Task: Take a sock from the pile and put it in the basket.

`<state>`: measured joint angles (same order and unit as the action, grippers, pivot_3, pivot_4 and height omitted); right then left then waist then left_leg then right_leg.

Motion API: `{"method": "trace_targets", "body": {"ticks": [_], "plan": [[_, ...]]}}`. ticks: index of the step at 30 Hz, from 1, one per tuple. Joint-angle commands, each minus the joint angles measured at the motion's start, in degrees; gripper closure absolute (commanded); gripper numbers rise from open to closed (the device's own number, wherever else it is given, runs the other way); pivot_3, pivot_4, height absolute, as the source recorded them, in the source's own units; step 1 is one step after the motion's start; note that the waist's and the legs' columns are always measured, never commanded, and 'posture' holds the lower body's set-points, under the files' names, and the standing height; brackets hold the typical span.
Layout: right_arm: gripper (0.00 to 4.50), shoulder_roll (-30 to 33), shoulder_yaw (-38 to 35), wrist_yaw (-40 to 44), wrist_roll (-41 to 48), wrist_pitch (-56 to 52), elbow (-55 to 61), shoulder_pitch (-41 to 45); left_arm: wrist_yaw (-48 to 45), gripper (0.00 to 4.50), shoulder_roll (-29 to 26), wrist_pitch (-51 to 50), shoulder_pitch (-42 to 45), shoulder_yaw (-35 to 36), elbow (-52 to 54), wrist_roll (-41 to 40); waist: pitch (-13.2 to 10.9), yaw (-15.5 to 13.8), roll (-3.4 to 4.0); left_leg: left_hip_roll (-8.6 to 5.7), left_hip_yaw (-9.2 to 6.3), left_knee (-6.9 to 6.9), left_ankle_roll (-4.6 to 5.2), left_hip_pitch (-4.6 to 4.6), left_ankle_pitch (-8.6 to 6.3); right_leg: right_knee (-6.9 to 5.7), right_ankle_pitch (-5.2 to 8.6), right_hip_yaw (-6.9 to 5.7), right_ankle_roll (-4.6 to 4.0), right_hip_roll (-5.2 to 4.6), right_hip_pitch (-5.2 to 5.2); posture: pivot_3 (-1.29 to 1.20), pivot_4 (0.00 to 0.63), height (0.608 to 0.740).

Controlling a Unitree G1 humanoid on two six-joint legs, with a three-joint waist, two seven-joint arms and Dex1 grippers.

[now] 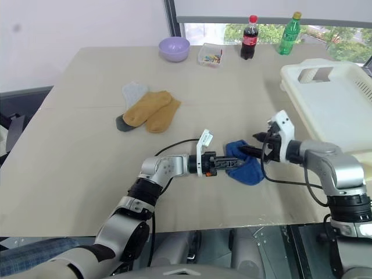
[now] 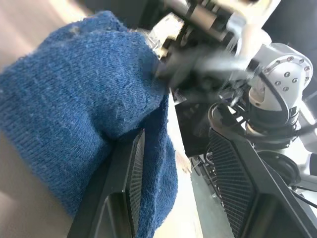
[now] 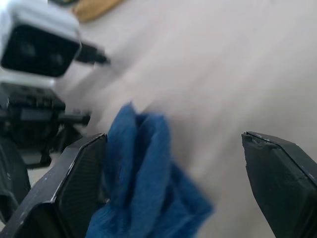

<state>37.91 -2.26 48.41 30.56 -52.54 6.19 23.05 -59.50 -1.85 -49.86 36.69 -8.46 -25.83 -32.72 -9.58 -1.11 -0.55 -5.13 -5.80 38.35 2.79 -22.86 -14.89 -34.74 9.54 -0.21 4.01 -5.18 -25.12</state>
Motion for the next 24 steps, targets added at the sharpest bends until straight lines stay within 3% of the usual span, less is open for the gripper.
{"method": "trace_targets", "body": {"ticks": [1, 4, 8, 10, 24], "plan": [[0.56, 0.8, -0.4, 0.6, 2.2, -2.4, 3.1, 0.2, 0.4, 2.25, 0.2, 0.4, -1.0, 0.1, 0.6, 0.5, 0.0, 0.1, 0.00, 0.00, 0.01, 0.00, 0.01, 0.00, 0.00, 0.00, 0.00, 0.00, 0.00, 0.00, 0.00, 0.00, 0.150, 0.732], [1.74, 0.7, -1.0, 0.0, 2.9, -3.5, 3.8, 0.0, 0.5, 2.25, 0.3, 0.7, -1.2, 0.0, 0.5, 0.6, 0.0, 0.2, 0.01, 0.01, 0.03, 0.01, 0.19, 0.03, -0.11, -0.05, 0.00, 0.00, 0.01, 0.02, 0.00, 0.00, 0.150, 0.732], [3.82, 0.9, -2.0, -0.8, 4.2, -5.4, 5.5, -0.6, 0.4, 2.25, 0.3, 1.3, -1.3, -0.4, 0.9, 0.9, 0.0, 0.2, 0.01, 0.01, 0.05, 0.03, 0.18, 0.04, -0.10, -0.08, 0.00, 0.02, 0.02, 0.03, 0.00, 0.00, 0.150, 0.732], [4.40, 0.9, -2.3, -1.2, 4.8, -6.2, 6.8, -1.4, 0.5, 2.25, 0.3, 1.2, -1.1, -0.2, 1.6, 0.7, 0.0, 0.2, 0.02, 0.01, 0.06, 0.04, 0.17, 0.05, -0.09, -0.08, 0.00, 0.02, 0.01, 0.03, 0.00, 0.00, 0.150, 0.732], [4.40, 0.7, -1.6, -5.8, 5.2, -7.2, 12.6, 0.0, -2.5, 2.25, -4.1, -2.9, -4.4, -0.5, 17.1, -3.8, 0.0, 0.4, 0.03, 0.05, 0.19, 0.03, 0.00, 0.02, 0.01, -0.14, -0.01, 0.14, 0.00, 0.06, -0.11, 0.00, 0.150, 0.732]]}}
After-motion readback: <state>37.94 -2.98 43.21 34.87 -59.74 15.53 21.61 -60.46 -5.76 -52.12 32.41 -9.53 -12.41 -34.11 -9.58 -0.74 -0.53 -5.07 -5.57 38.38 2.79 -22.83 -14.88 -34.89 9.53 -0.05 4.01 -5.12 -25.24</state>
